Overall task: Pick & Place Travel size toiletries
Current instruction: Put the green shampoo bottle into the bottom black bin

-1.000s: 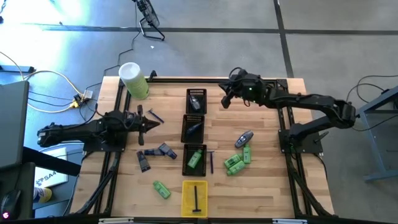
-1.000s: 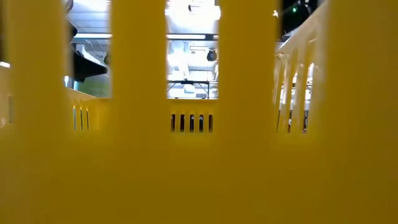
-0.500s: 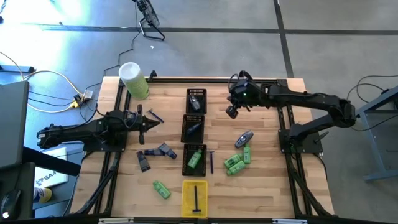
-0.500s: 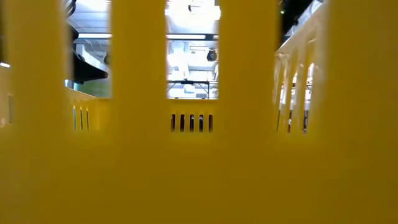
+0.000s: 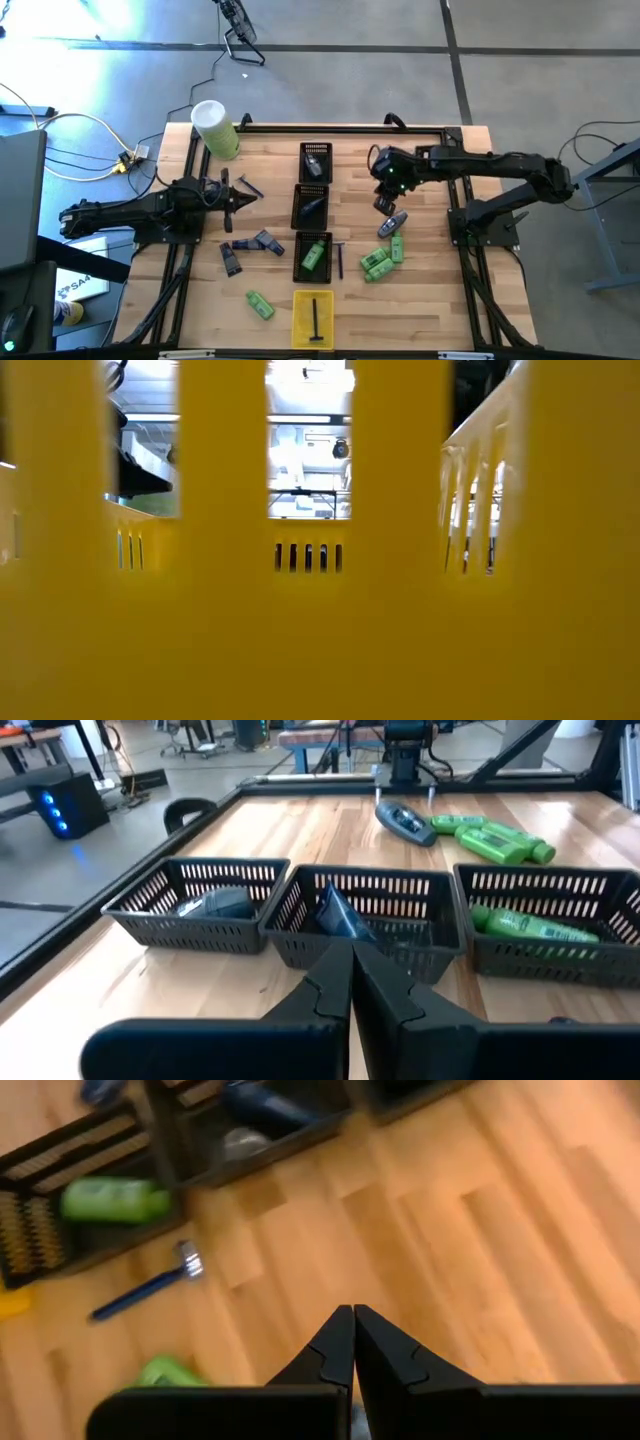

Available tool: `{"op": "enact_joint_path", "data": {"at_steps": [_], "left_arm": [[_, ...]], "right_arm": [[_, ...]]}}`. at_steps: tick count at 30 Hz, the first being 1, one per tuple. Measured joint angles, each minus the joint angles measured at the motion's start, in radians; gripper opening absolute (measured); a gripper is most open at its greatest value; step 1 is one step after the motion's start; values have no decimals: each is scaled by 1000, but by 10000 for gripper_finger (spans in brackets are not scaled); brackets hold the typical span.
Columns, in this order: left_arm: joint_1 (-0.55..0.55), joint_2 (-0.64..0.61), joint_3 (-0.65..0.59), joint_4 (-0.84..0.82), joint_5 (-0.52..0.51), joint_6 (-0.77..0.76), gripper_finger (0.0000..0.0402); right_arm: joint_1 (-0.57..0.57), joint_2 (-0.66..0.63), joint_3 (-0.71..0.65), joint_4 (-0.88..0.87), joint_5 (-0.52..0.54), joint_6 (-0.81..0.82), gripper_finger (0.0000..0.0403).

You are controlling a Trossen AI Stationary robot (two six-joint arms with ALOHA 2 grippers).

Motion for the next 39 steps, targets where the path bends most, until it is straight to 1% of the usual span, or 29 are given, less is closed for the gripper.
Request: {"op": "enact_joint_path", "data": {"at_steps": [3,11,14,16,18,25,27,29,31,33,39], "left_arm": [[0,0,1,-8,0,1,6],[0,0,2,-11,0,3,6],[0,0,2,-11,-1,3,6],[0,0,2,-12,-1,3,6],[0,0,2,-12,-1,3,6],[0,0,2,-12,-1,3,6],[0,0,2,-12,-1,3,6],[0,0,2,-12,-1,3,6],[0,0,2,-12,-1,3,6],[0,0,2,-12,-1,3,6],[0,0,2,-12,-2,3,6]], "right_arm": [[41,0,0,5,3,-1,3],[155,0,0,47,93,-2,3],[186,7,-1,85,111,2,15],[204,23,-1,107,112,4,35],[218,44,-1,109,112,6,66],[268,147,-1,111,109,5,218],[282,169,-1,109,95,6,254],[296,190,-1,105,64,6,278],[313,210,-1,101,53,9,289],[333,230,-1,100,52,19,292],[379,303,-1,100,57,34,278]]}}
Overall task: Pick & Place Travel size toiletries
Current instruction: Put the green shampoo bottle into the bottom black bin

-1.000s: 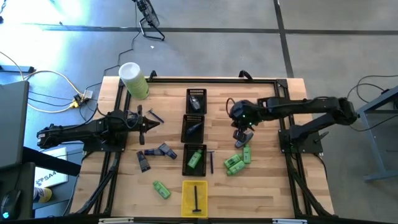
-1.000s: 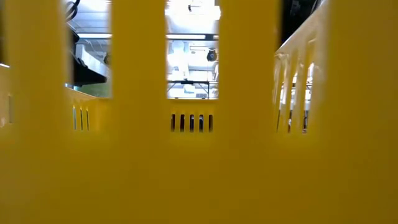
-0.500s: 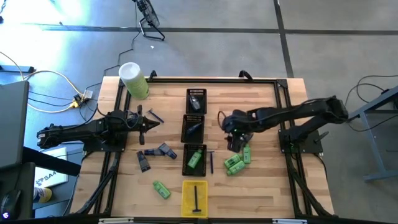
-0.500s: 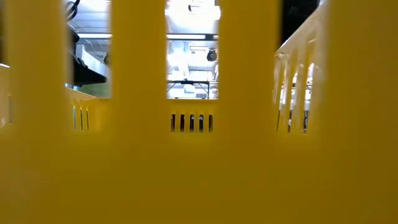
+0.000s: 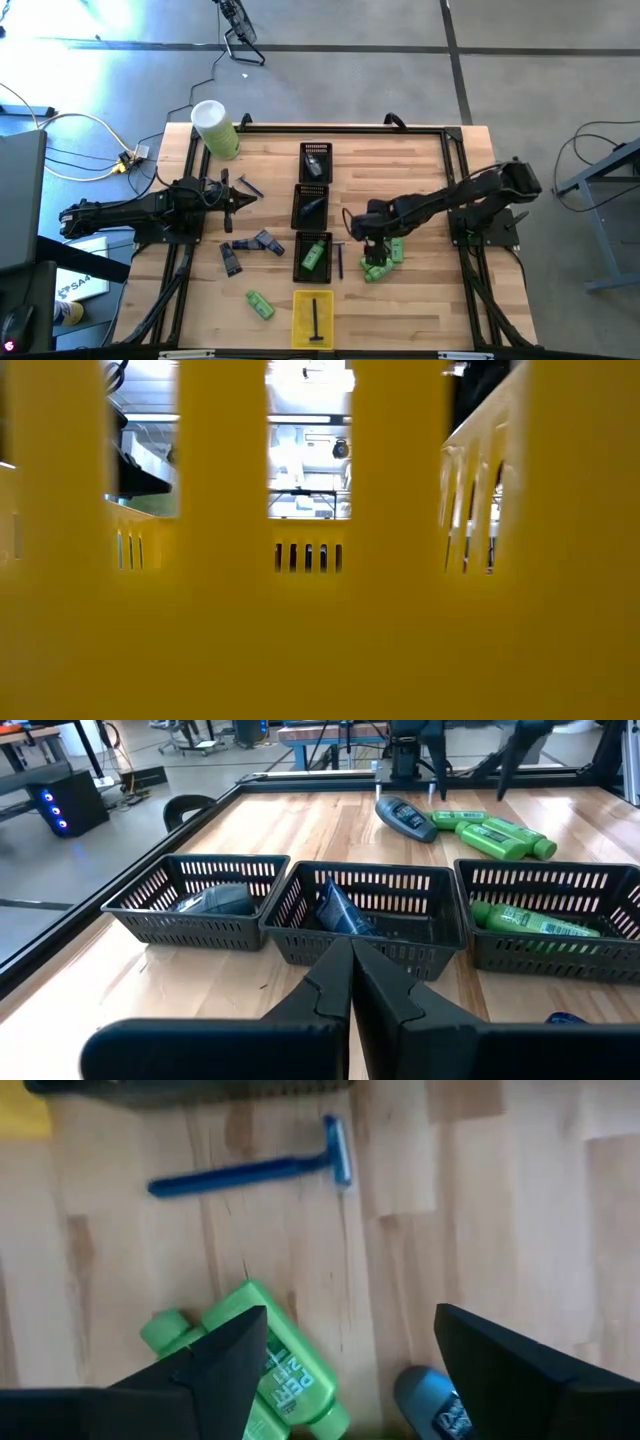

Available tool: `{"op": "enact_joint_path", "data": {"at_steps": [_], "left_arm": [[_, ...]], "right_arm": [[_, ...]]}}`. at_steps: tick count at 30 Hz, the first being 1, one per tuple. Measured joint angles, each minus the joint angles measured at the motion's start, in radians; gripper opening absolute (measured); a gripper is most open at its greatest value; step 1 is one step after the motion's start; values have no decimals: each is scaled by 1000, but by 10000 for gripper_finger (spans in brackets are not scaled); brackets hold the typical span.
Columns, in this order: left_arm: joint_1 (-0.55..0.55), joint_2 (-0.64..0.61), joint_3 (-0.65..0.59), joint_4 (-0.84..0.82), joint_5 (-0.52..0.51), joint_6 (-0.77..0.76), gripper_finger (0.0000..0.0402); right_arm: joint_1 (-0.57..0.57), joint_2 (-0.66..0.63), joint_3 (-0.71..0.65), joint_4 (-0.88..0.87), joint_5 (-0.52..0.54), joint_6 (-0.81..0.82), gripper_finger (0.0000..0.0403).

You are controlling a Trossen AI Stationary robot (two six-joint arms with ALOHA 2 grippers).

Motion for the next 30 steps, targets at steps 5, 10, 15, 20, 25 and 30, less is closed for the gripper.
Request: {"op": "enact_joint_path", "data": {"at_steps": [5,10,15,20,25,30], "left_arm": [[0,0,0,0,0,0,6],[0,0,0,0,0,0,6],[0,0,0,0,0,0,6],[0,0,0,0,0,0,6],[0,0,0,0,0,0,6],[0,0,0,0,0,0,6]], "right_arm": [[26,64,0,-20,0,0,268],[44,102,0,-106,-9,43,266],[63,108,0,-124,-22,77,266],[73,108,0,-119,-29,79,266],[74,108,0,-119,-23,78,265],[74,107,-20,-87,-20,77,265]]}}
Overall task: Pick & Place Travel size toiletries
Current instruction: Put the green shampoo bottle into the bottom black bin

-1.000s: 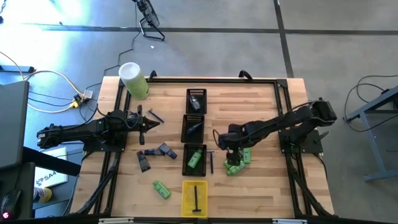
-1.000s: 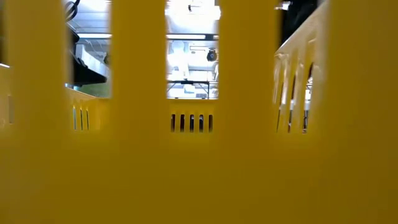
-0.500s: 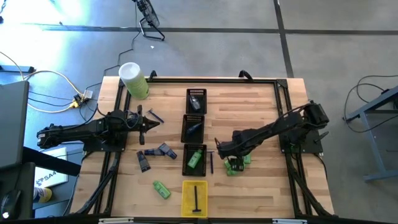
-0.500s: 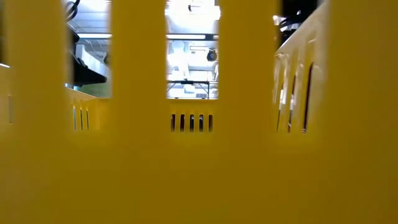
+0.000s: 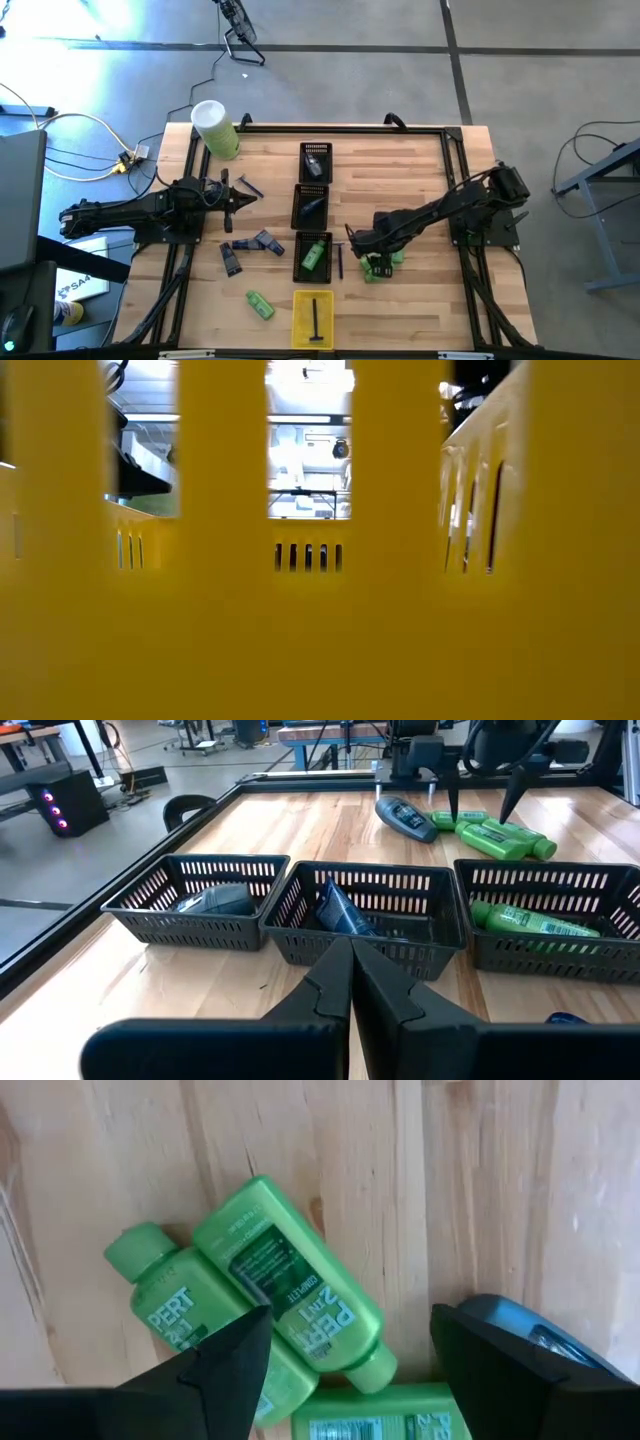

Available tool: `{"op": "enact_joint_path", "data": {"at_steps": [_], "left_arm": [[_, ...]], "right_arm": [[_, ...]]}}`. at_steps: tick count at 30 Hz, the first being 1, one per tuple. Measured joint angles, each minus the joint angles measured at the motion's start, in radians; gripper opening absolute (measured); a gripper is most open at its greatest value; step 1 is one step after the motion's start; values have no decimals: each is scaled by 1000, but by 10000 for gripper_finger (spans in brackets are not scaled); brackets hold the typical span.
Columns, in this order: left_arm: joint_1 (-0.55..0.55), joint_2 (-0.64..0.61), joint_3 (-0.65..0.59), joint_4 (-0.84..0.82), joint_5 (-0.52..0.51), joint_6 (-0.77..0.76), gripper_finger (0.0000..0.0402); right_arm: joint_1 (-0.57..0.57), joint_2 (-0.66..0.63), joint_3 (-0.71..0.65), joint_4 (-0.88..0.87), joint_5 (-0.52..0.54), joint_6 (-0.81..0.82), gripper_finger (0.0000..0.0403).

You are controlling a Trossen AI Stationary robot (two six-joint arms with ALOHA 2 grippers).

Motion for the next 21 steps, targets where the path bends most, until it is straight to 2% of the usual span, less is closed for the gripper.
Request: {"op": "enact_joint_path", "data": {"at_steps": [5,14,21], "left_arm": [[0,0,0,0,0,0,6],[0,0,0,0,0,0,6],[0,0,0,0,0,0,6]], "right_arm": [[11,0,-64,84,-7,2,265],[10,0,-70,107,-5,-2,266],[12,0,-133,232,-2,11,266]]}}
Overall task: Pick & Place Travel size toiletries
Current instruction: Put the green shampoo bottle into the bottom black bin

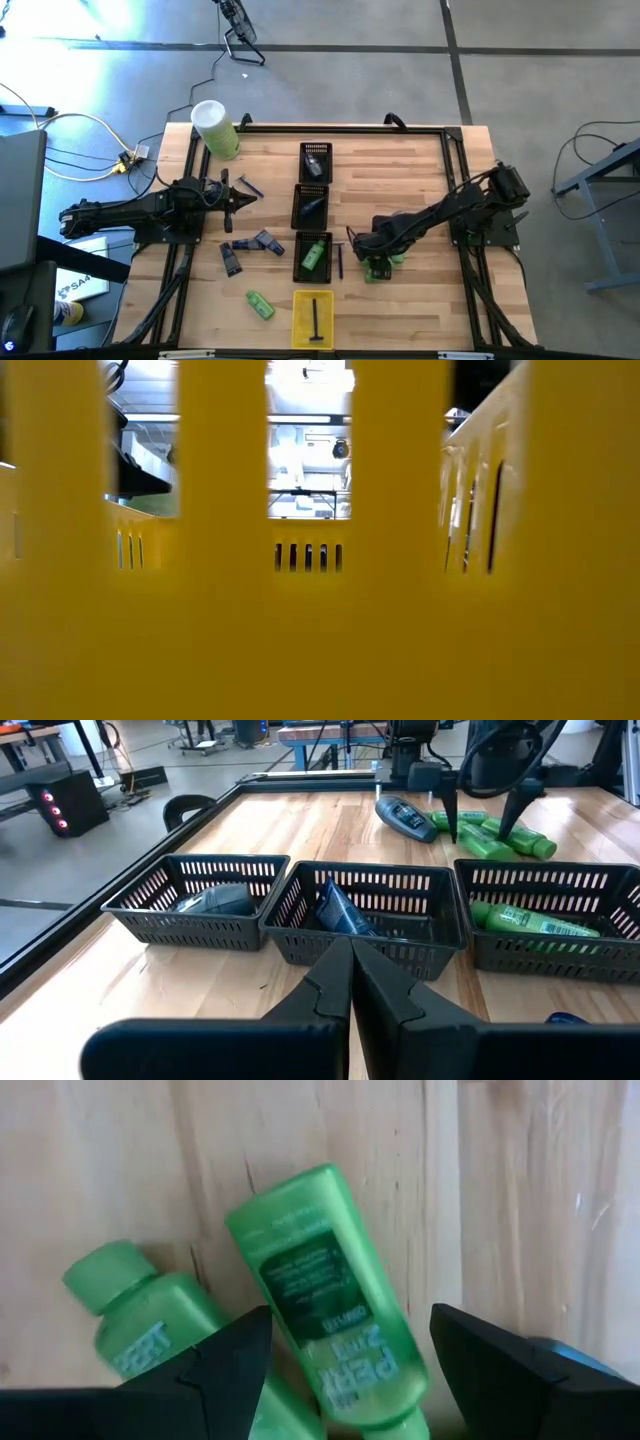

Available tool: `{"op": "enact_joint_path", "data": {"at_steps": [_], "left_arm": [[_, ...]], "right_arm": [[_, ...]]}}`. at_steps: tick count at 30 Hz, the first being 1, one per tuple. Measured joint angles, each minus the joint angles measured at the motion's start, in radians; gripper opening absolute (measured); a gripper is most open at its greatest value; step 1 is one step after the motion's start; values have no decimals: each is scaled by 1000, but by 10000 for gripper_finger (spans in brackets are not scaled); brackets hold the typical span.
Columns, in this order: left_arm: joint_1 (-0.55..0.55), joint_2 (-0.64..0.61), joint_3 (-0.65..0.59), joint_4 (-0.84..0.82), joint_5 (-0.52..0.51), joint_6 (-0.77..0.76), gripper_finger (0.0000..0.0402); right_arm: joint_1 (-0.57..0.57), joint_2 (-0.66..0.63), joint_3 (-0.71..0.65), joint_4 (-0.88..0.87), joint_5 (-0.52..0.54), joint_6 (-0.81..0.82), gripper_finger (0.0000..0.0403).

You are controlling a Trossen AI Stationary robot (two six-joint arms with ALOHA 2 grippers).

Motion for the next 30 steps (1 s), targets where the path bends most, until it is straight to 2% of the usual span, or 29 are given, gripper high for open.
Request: {"op": "enact_joint_path", "data": {"at_steps": [10,17,30], "left_arm": [[0,0,0,0,0,0,6],[0,0,0,0,0,0,6],[0,0,0,0,0,0,6]], "right_arm": [[-6,21,-12,39,79,20,252],[-16,66,-8,55,54,74,234],[-17,36,-13,68,56,113,187]]}}
